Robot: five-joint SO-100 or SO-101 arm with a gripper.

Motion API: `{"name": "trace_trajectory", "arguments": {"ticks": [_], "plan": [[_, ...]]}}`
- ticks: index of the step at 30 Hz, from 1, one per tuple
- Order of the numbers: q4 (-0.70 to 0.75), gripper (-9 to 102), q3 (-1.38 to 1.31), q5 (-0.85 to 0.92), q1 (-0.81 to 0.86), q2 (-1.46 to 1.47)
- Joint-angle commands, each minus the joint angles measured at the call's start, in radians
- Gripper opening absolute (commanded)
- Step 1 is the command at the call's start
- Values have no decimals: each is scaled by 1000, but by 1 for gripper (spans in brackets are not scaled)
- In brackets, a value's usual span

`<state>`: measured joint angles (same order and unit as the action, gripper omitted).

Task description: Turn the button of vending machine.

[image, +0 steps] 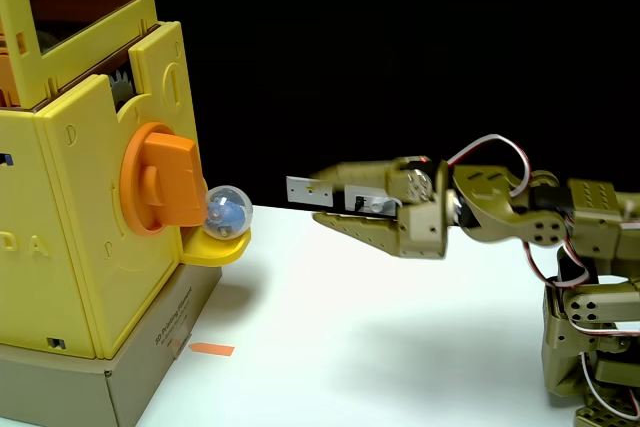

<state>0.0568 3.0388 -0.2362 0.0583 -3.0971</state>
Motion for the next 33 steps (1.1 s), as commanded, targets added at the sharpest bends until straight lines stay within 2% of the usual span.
{"name": "trace_trajectory", "arguments": {"ticks": [1,6,13,23,33], "plan": [[5,-1,118,43,3,-137],[44,-1,298,52,2,-285],[330,0,344,141,-6,-439],[557,1,348,143,-12,-449],[687,1,325,150,-18,-451]]}}
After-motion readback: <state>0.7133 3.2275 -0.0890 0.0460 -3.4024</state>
